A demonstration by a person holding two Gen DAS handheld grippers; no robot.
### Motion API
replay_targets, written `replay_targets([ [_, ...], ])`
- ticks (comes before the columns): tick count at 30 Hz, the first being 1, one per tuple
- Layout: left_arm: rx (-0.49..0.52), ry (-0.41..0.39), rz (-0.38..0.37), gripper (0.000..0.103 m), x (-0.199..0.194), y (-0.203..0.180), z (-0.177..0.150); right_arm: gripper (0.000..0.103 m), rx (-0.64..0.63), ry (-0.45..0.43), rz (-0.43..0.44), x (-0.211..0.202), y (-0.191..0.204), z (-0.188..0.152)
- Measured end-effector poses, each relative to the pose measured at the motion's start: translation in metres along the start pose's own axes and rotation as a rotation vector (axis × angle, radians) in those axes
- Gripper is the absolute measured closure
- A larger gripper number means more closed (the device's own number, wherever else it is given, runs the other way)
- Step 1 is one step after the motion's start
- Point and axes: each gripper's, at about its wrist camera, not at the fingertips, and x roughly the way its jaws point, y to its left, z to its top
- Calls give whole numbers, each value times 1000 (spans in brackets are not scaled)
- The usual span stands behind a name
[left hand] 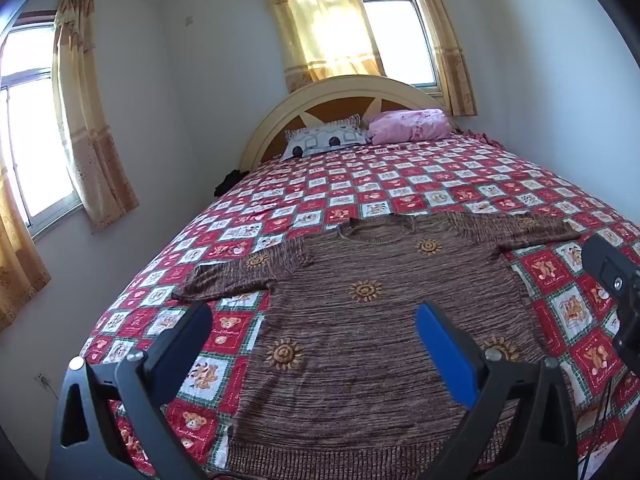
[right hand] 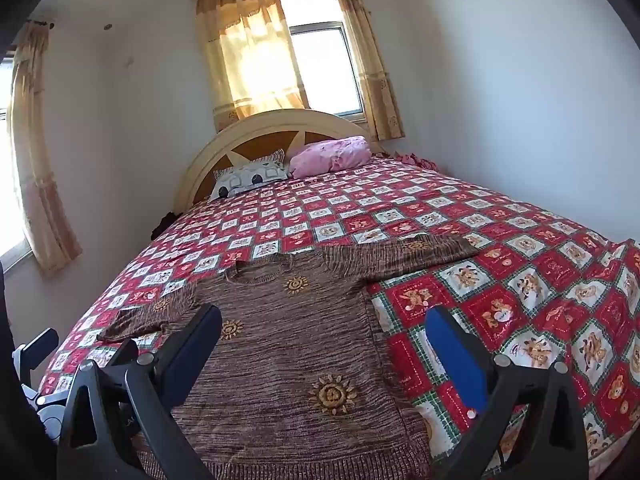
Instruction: Fold small clothes
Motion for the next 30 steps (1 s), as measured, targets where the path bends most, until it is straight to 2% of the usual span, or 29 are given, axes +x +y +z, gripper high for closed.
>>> replay_targets([
  [8,-28,42,-3,0,0,-3,-2,1,10,18,3,0,0,1],
  [9,-27,36,-35,0,7,-2,-4,1,6,19,2,0,0,0],
  [30,-40,36,-38,0,5,0,-10,1,3,50,1,8,5,-5],
])
